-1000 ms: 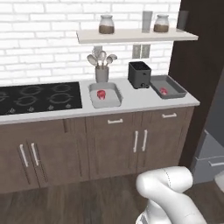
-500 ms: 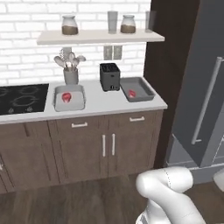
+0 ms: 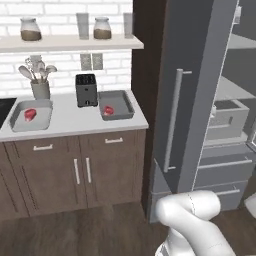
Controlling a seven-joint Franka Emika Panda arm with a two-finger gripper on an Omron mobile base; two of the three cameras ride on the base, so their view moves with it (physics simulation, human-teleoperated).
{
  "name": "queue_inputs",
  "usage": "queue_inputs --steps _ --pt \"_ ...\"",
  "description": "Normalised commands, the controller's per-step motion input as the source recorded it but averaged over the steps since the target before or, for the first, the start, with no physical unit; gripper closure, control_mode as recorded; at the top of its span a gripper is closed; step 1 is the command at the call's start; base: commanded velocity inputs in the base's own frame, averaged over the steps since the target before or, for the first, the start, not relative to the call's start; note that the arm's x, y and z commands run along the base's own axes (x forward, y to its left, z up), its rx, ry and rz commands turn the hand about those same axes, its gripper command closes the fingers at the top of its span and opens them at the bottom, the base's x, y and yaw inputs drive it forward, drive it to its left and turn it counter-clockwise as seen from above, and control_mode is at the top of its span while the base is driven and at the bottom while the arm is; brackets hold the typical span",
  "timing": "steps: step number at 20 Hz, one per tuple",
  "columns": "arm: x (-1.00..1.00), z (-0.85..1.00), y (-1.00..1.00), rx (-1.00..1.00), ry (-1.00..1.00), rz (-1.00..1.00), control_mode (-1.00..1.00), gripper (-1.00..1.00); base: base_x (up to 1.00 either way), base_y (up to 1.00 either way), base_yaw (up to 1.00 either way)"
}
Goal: Place one potato and one steak in each tupperware on the nearby counter, to pack two identical lunches.
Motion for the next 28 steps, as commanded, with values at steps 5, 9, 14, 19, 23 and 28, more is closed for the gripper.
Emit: queue_inputs --steps 5,9,14,19,23,28 --pt "0.0 0.0 0.0 0.0 0.0 0.0 1.0 -1.0 0.08 -0.74 0.04" --pt "0.0 0.0 0.0 0.0 0.0 0.0 1.0 -1.0 0.29 -0.78 0.0" --pt "0.0 0.0 0.0 0.0 0.0 0.0 1.0 -1.0 0.38 -0.78 0.0" --pt "0.0 0.0 0.0 0.0 0.0 0.0 1.0 -1.0 0.58 -0.37 0.0" --pt "0.0 0.0 0.0 0.0 0.0 0.0 1.0 -1.0 0.74 -0.11 -0.03" --pt "0.0 0.0 0.0 0.0 0.0 0.0 1.0 -1.0 0.5 -0.18 -0.02"
